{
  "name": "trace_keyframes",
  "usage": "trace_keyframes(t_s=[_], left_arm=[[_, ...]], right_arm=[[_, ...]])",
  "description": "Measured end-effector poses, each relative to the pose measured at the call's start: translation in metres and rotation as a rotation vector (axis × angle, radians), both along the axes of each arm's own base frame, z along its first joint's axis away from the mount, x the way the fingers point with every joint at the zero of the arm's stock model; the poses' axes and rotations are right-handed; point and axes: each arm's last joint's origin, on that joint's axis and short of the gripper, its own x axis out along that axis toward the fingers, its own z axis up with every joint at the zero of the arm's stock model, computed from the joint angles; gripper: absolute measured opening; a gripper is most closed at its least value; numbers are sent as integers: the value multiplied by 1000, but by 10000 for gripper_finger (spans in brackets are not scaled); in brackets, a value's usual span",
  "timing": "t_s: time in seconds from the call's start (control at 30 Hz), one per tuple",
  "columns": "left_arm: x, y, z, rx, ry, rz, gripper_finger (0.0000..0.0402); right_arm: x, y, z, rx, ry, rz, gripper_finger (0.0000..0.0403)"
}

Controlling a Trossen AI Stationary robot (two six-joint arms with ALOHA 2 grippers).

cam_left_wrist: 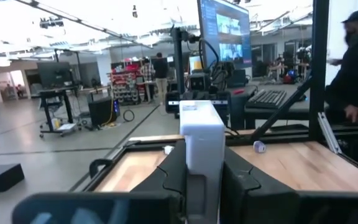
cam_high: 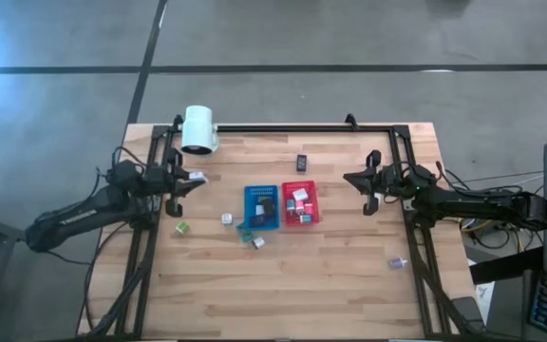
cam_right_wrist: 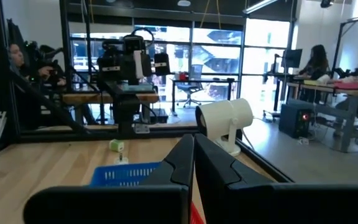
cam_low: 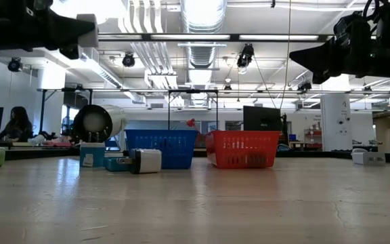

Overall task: Pick & Place Office items
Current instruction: Put the white digital clock into the blue bin

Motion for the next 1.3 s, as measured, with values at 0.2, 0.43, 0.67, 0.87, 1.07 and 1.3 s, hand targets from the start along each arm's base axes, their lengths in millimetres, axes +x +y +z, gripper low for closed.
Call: trace_keyframes(t_s=[0.2,0.43,0.67,0.87,1.07,1.3], left_arm=[[-1,0,-3,28,35,4,50],[0,0,-4,27,39,4,50],[1,1,0,-38,3,3,52],[15,6,6,-59,25,-2,52],[42,18,18,-94,121,1,52],[93,40,26,-158,331,3,52]], right_arm=[[0,0,0,-5,2,-1,8],[0,0,0,6,1,1,8],[0,-1,0,16,-4,-47,8],[0,-3,0,32,-11,-93,8],[0,-3,0,31,-11,-93,8],[0,-3,0,31,-11,-93,8]])
